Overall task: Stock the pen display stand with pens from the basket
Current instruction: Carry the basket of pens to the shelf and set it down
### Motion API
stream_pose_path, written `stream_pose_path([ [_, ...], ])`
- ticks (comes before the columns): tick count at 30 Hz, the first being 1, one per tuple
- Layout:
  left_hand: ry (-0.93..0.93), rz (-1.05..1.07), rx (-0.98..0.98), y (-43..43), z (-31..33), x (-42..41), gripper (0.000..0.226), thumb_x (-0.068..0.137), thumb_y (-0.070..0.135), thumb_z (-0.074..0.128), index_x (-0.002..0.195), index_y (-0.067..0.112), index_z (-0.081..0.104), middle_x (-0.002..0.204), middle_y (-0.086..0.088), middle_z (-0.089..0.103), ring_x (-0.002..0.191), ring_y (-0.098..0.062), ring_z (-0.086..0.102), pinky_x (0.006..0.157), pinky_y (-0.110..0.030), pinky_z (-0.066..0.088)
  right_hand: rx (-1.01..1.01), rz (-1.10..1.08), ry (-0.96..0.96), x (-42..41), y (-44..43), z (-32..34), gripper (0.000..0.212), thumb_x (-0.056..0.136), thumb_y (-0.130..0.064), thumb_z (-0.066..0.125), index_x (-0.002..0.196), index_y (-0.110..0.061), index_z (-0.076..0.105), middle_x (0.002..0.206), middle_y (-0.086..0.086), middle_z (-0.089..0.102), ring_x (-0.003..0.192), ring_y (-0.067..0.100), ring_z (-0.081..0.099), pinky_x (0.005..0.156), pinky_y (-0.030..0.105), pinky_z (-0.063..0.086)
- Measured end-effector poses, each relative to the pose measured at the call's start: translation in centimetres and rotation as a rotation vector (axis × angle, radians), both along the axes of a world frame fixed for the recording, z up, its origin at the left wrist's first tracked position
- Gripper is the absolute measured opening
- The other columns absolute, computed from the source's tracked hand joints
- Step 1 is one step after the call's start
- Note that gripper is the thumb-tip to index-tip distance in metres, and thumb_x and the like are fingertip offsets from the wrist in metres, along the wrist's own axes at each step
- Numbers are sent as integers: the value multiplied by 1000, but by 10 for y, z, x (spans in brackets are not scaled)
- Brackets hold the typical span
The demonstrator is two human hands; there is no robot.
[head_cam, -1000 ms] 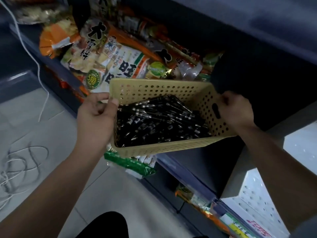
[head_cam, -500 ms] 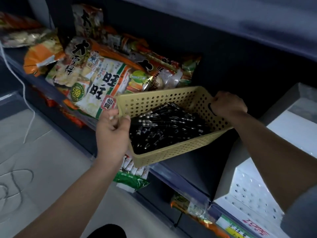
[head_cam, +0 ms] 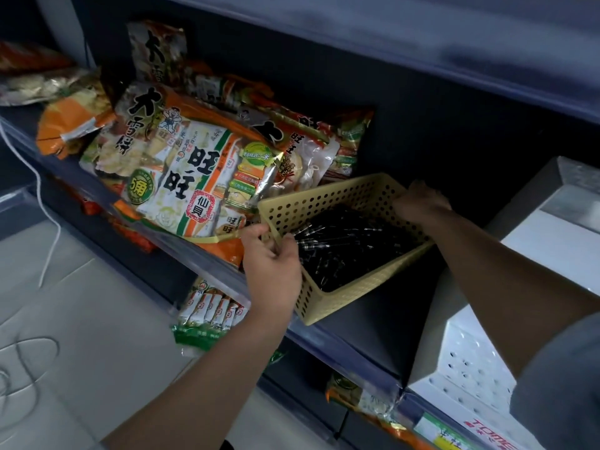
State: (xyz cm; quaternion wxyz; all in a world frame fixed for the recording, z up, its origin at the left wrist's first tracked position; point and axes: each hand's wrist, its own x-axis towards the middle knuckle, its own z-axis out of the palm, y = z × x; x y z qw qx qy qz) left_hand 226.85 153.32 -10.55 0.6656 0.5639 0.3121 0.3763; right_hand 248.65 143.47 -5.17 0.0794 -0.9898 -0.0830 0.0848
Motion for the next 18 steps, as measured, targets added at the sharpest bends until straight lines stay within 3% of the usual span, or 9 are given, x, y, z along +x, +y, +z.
stream_pose_path([
  [3, -5, 9, 2, -6, -2, 5, 23, 92, 9, 55, 102, 24, 41, 75, -8, 56, 61, -16, 48, 58, -31, 43, 6, 3, 21, 5, -1, -2, 62, 96, -34, 41, 147, -6, 19, 148, 22, 30, 131, 42, 33, 101, 50, 40],
  [9, 4, 17, -43, -8, -7, 8, 27, 91, 10, 56, 93, 32, 39, 82, -14, 59, 71, -22, 53, 68, -46, 50, 24, -8, 25, 8, 0, -4, 65, 95, -33, 42, 148, -7, 17, 150, 23, 27, 133, 43, 30, 105, 52, 36],
  [18, 23, 38, -83, -13, -10, 9, 24, 93, 13, 55, 96, 30, 38, 81, -16, 56, 61, -24, 46, 57, -38, 41, 52, 4, 17, 13, 1, -2, 66, 94, -35, 43, 149, -8, 16, 151, 21, 26, 135, 42, 29, 107, 50, 34],
])
